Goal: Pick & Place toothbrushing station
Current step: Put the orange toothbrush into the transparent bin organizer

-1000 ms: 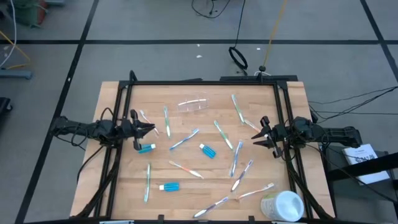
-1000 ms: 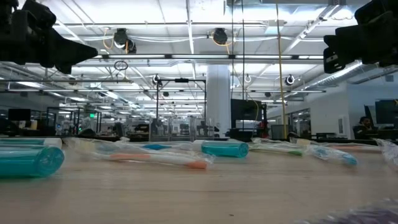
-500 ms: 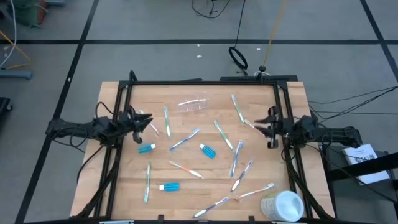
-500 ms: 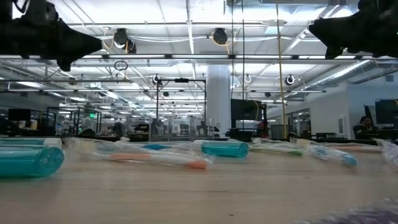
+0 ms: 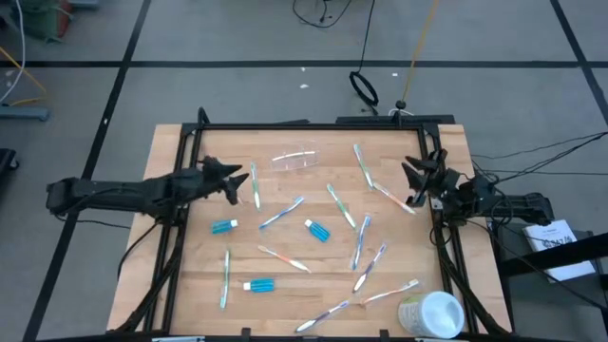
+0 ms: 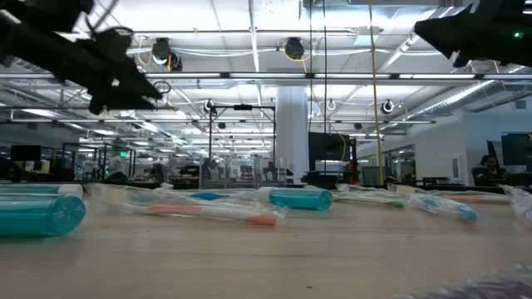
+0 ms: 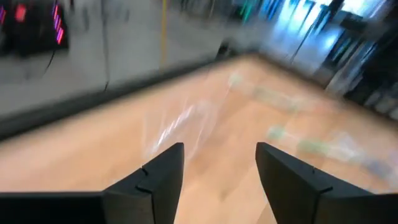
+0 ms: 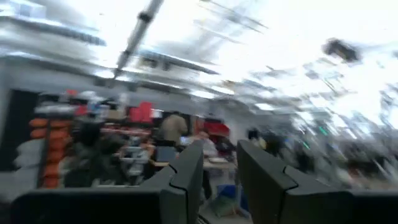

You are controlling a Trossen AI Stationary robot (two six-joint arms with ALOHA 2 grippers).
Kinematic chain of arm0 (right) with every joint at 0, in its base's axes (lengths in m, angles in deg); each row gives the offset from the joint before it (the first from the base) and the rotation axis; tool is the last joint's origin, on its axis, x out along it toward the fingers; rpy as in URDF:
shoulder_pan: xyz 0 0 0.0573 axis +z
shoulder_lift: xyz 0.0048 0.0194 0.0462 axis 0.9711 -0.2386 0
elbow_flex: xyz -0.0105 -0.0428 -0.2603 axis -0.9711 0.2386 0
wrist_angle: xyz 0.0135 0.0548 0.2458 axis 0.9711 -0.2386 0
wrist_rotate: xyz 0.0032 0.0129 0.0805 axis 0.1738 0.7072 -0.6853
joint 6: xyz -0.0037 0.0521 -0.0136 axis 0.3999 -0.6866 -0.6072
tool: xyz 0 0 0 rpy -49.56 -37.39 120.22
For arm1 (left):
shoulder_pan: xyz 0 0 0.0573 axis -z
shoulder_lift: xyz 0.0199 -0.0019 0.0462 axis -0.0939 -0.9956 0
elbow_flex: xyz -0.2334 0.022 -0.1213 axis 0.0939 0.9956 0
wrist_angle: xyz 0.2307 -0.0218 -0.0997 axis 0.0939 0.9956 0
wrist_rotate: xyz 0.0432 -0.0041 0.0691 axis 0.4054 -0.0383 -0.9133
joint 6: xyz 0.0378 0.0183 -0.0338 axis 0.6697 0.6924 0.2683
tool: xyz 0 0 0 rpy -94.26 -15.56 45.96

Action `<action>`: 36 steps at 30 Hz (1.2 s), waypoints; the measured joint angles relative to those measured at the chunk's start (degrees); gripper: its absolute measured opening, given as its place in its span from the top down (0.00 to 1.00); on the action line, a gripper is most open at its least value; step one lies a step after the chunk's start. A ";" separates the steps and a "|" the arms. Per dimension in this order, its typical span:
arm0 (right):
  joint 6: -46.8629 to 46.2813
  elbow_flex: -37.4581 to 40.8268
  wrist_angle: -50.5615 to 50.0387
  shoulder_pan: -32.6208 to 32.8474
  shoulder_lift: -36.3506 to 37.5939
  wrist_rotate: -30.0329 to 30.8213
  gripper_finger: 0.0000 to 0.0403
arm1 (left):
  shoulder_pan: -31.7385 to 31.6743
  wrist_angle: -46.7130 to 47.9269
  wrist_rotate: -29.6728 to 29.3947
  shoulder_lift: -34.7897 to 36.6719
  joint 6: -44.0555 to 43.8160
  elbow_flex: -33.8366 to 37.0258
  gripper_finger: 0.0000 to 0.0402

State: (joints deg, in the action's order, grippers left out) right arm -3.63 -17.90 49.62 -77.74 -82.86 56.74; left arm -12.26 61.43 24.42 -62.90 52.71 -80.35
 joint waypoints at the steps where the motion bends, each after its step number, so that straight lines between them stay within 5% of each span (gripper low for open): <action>1: -1.12 0.00 0.40 0.00 -0.26 1.39 0.77 | -0.51 3.68 0.28 -2.04 -1.95 -1.54 0.51; 9: 1.12 0.00 4.01 0.00 -2.59 2.32 0.77 | -2.17 32.28 -1.81 -13.10 -27.57 -11.63 0.59; 19: 1.64 0.00 5.77 0.00 -3.21 2.47 0.78 | -2.71 46.02 -5.88 -19.63 -71.38 -10.17 0.61; 27: 1.66 0.00 5.80 0.00 -3.26 2.49 0.78 | -5.74 38.20 -9.78 -27.84 -78.33 -7.97 0.61; 36: 1.66 0.00 5.67 0.00 -3.26 2.48 0.78 | -13.65 35.23 -6.42 -37.00 -77.93 -7.95 0.61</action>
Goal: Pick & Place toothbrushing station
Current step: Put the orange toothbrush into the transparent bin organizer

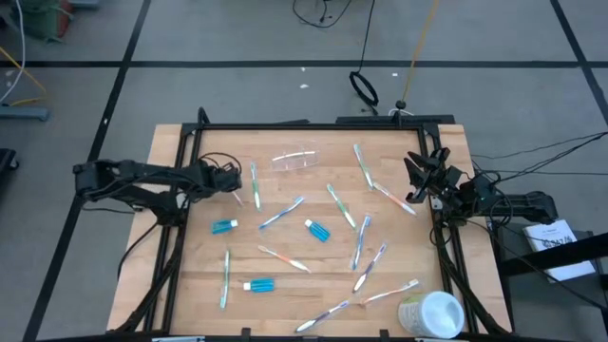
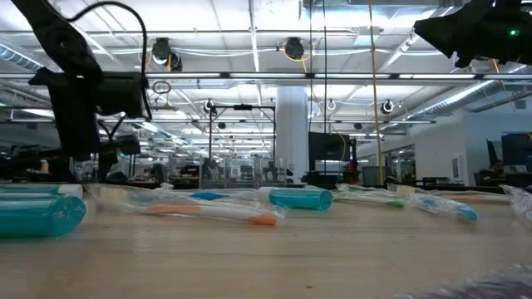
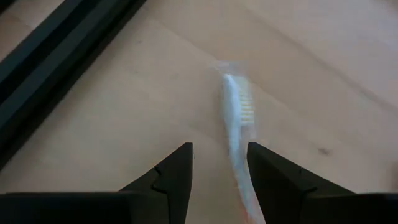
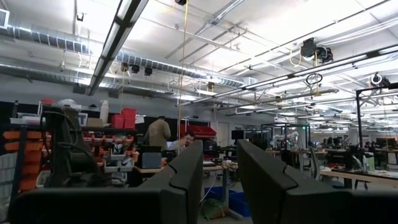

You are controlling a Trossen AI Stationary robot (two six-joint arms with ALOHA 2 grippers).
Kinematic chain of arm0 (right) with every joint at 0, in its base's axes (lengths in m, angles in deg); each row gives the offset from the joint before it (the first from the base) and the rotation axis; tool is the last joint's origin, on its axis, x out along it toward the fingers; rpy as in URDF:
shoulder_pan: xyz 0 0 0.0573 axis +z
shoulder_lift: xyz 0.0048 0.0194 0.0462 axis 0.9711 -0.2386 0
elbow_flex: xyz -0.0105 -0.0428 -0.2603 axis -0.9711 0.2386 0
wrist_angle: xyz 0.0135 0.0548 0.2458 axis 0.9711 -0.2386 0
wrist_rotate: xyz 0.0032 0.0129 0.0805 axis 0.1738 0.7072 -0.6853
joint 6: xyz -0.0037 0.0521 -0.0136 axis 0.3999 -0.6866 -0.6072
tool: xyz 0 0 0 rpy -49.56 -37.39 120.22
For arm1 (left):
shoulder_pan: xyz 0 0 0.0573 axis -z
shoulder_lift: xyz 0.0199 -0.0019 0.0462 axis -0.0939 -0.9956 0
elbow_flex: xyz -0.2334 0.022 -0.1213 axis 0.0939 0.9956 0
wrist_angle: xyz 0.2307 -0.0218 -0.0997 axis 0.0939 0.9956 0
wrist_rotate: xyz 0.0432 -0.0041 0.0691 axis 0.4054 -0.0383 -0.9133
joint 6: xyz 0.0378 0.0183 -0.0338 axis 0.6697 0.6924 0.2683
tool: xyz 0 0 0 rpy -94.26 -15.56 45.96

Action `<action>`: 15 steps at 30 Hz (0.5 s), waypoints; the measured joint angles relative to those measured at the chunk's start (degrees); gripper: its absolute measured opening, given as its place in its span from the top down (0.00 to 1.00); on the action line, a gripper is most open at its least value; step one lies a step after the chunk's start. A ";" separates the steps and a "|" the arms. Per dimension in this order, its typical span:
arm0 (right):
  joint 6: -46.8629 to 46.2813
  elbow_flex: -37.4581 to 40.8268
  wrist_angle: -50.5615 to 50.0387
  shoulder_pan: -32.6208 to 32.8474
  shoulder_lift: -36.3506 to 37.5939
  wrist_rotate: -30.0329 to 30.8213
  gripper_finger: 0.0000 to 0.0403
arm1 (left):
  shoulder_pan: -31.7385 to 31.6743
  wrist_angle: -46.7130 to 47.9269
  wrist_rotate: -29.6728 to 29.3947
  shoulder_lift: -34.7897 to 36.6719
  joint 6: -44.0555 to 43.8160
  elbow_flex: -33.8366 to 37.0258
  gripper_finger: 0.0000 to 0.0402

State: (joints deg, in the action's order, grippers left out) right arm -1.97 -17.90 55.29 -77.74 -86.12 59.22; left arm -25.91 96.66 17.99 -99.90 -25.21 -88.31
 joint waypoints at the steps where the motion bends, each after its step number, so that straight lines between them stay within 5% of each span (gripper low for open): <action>1: 0.00 0.00 -0.10 0.00 0.00 -0.01 0.78 | -0.74 -0.11 0.43 -0.78 0.83 -0.06 0.61; 8: 0.33 0.00 -0.40 0.00 0.00 0.01 0.78 | -4.02 -4.90 0.44 -3.35 9.07 -0.08 0.64; 15: 1.78 0.00 -0.85 0.00 0.00 0.01 0.78 | -4.82 -10.16 -0.97 -3.56 16.39 0.09 0.89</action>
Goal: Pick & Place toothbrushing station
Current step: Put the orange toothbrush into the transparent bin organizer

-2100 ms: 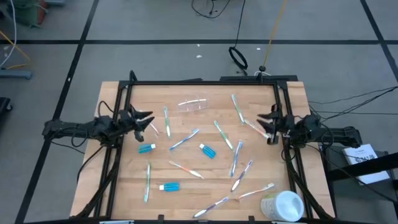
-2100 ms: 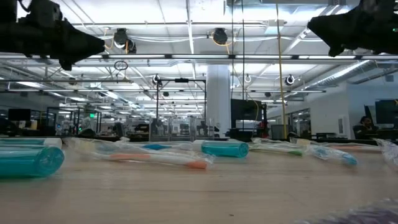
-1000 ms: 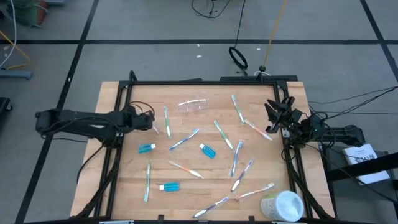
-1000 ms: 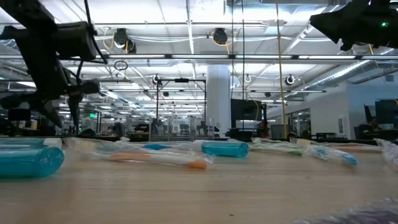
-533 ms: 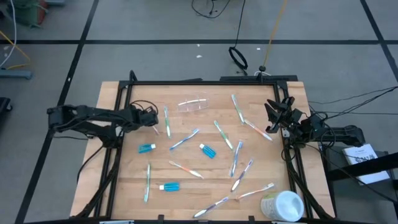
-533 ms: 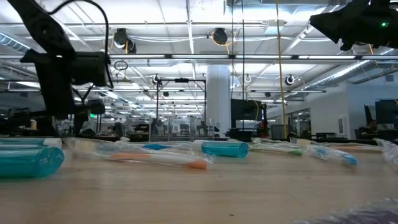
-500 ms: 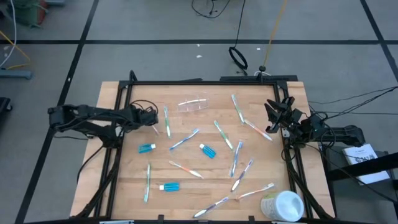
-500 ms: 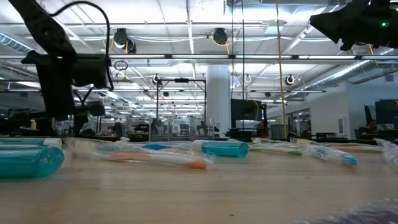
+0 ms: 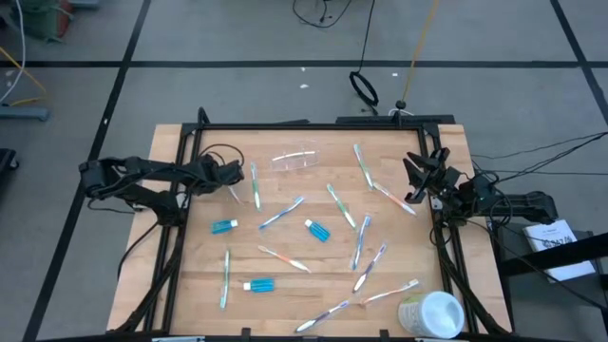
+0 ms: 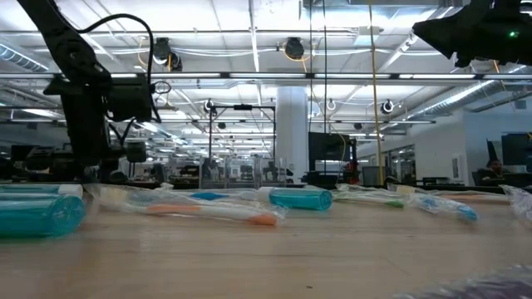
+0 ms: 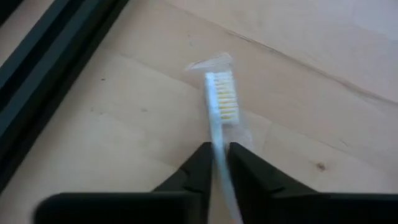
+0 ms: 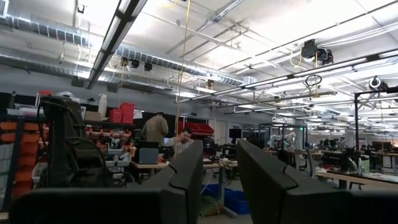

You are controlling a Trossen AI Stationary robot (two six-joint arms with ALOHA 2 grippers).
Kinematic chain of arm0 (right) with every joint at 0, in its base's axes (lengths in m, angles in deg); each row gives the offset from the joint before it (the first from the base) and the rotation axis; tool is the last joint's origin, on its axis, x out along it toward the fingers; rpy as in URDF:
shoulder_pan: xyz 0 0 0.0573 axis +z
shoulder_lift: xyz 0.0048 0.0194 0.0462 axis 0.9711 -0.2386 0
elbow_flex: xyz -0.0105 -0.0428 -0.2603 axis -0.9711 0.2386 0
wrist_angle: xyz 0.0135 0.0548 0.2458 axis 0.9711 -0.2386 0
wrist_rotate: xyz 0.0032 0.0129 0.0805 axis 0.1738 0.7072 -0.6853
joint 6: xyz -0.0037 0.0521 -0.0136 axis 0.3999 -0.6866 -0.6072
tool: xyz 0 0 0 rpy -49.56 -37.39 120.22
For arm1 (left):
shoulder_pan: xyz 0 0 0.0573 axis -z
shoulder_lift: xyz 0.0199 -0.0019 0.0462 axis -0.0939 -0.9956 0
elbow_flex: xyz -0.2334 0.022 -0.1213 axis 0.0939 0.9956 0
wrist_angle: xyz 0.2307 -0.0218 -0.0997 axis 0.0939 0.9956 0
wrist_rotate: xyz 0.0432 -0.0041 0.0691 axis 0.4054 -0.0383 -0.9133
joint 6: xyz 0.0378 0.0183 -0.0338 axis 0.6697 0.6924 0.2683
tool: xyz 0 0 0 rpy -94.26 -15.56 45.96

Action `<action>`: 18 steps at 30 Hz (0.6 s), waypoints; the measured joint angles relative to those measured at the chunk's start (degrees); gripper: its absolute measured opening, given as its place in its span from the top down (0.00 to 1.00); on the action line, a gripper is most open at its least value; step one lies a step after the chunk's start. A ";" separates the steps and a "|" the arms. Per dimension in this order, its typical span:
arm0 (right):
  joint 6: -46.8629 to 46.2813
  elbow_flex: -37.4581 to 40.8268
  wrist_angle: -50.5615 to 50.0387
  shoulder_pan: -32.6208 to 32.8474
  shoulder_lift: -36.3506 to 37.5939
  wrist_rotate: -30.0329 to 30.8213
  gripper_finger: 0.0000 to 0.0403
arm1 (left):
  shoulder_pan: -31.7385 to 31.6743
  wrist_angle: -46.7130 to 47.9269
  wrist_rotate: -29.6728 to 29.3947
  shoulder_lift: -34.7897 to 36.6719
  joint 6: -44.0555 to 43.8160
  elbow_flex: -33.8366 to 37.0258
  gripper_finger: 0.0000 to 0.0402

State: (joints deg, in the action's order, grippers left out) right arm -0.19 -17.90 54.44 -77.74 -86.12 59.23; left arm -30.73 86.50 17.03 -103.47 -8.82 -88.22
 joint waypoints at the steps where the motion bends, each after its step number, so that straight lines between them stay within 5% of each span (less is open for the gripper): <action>1: 0.28 0.00 -0.04 0.00 0.00 0.02 0.78 | 0.02 -0.16 -0.05 0.00 1.59 0.00 0.94; 11: 0.96 0.00 -1.28 0.00 0.00 0.02 0.78 | 0.99 -13.30 -0.13 0.14 17.78 0.02 0.98; 18: -2.20 0.00 -2.68 0.00 0.00 -0.05 0.78 | 3.22 -17.04 -7.99 8.31 28.35 -3.01 0.99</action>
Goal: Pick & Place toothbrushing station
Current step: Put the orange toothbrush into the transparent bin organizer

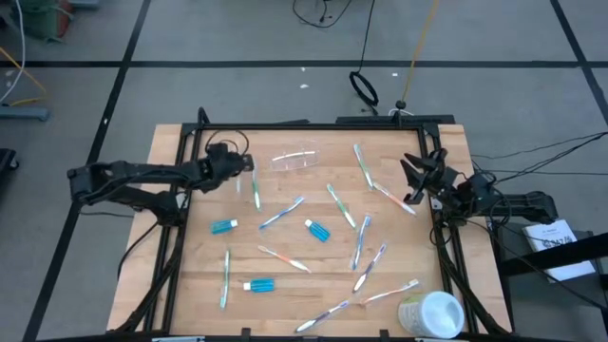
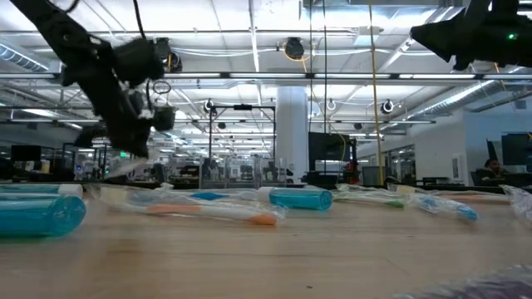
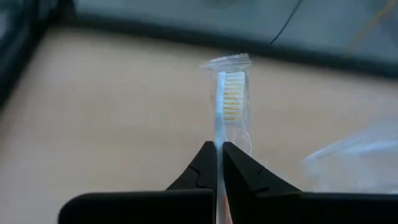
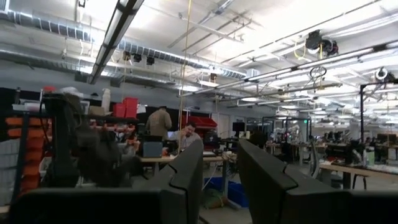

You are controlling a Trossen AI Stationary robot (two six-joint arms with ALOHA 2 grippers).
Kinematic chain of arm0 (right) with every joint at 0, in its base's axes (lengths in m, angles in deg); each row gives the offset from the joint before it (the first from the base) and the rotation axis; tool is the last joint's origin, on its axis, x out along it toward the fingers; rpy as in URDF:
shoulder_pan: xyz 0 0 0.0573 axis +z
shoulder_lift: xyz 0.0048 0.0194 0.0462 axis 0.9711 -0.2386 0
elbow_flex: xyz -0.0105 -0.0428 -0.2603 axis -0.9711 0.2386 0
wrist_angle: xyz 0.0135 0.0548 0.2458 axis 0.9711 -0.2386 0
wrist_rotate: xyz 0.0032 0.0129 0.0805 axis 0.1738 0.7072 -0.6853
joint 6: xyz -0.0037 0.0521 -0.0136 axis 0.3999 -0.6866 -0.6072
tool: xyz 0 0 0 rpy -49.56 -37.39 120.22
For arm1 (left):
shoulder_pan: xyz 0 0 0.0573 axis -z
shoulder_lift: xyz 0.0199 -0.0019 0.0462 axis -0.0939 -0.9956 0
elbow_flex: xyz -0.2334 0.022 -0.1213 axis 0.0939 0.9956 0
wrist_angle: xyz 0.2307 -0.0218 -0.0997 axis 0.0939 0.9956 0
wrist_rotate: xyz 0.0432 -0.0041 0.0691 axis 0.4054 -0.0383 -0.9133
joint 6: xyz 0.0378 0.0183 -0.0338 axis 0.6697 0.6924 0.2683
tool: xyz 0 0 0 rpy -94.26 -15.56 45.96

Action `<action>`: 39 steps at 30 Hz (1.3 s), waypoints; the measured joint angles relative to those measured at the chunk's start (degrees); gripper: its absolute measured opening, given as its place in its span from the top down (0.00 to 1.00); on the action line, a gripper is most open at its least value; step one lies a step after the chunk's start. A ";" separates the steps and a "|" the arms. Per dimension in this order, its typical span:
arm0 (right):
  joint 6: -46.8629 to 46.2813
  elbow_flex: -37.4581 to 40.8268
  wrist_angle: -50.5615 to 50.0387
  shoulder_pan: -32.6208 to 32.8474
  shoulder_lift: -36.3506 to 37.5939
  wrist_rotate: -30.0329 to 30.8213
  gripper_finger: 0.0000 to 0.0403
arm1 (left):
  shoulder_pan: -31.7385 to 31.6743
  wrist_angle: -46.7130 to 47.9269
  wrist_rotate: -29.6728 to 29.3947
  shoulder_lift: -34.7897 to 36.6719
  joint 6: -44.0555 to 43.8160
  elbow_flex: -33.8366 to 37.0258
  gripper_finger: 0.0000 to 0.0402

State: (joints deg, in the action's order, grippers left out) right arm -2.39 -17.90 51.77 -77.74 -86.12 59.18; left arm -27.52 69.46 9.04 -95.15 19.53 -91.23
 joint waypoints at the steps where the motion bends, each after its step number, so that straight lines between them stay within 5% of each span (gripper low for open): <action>1: -0.06 0.00 -0.39 0.00 0.00 0.00 0.78 | 0.64 -1.63 -1.62 1.52 2.48 -0.71 0.99; 5: -1.55 -0.02 -2.21 0.00 0.00 -0.08 0.78 | 3.84 -20.44 -4.55 4.55 20.34 -1.78 0.99; 9: -5.83 -0.02 -4.15 0.00 0.01 -0.21 0.78 | 6.82 -43.10 0.54 3.36 44.23 -1.87 0.98; 12: -8.64 -0.02 -4.96 0.02 0.00 -0.19 0.78 | 7.80 -51.95 3.62 0.89 52.68 -1.86 0.99; 28: -1.13 -0.01 2.85 0.02 -0.04 -0.17 0.78 | 0.92 -93.51 11.38 -28.01 63.11 -2.17 0.99; 34: 3.56 0.00 5.75 0.02 -0.07 -0.04 0.78 | -2.65 -93.34 18.12 -37.13 62.70 -7.08 0.98; 39: 4.51 0.00 7.06 0.02 -0.05 0.04 0.78 | -2.85 -92.14 18.23 -42.37 60.60 -10.20 0.98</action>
State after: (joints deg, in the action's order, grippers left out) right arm 2.12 -17.90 58.83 -77.71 -86.17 59.22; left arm -30.37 -22.68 27.27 -137.53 80.13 -101.43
